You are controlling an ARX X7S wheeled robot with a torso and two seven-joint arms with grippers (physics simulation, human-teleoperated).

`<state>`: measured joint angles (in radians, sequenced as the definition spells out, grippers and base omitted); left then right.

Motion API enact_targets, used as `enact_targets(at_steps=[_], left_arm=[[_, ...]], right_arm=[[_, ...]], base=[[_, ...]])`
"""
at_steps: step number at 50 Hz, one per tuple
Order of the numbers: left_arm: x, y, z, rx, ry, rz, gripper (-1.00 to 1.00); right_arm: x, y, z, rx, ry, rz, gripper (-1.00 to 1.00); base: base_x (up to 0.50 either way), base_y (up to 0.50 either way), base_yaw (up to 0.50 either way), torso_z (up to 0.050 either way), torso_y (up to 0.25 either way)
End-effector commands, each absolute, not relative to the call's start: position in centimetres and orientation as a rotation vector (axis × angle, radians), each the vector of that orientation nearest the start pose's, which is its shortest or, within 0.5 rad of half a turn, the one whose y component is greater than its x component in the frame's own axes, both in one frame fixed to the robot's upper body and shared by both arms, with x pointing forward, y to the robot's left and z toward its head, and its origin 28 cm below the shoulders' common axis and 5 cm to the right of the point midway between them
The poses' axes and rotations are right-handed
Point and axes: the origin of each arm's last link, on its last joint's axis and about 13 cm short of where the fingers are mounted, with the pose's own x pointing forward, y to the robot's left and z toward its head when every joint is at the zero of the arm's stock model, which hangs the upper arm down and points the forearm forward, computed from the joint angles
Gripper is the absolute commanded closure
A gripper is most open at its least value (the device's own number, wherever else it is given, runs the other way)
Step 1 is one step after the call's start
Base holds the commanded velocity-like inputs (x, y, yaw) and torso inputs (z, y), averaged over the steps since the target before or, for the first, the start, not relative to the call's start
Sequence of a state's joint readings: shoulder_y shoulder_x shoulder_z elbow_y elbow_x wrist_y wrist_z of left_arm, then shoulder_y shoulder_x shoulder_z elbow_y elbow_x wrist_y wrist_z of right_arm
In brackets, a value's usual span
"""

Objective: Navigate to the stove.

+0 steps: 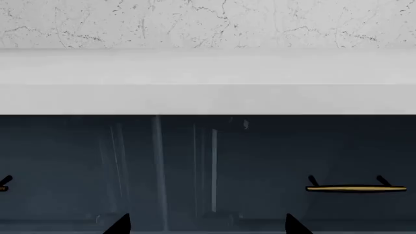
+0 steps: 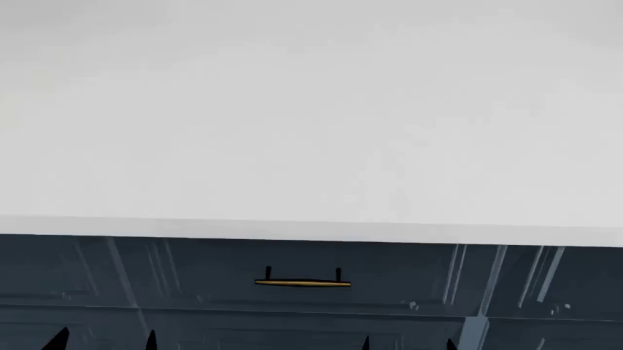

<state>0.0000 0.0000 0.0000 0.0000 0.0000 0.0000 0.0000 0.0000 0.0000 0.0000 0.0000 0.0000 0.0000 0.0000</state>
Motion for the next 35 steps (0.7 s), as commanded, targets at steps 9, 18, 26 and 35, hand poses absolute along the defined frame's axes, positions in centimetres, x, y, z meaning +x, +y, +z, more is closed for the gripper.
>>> enact_targets(at_steps=[9, 18, 26, 35], left_arm=[[21.19, 20.51, 1.27, 0.014, 0.021, 0.024, -1.00], [20.90, 20.53, 1.39, -0.007, -0.007, -0.015, -1.00], [20.86, 20.56, 1.48, -0.017, -0.006, -0.027, -1.00], [20.80, 20.46, 1.54, -0.013, -0.007, -0.027, -1.00]], right_arm=[[20.88, -9.60, 1.41, 0.000, -0.009, 0.002, -1.00], [20.91, -9.62, 1.40, -0.005, -0.006, -0.002, -1.00], [20.89, -9.57, 1.43, -0.012, 0.000, -0.004, -1.00], [20.85, -9.63, 1.46, -0.012, 0.002, -0.005, -1.00]], base=[[0.00, 0.00, 0.00, 0.000, 0.000], [0.00, -0.07, 0.00, 0.000, 0.000], [-0.02, -0.49, 0.00, 0.000, 0.000], [-0.05, -0.50, 0.00, 0.000, 0.000]])
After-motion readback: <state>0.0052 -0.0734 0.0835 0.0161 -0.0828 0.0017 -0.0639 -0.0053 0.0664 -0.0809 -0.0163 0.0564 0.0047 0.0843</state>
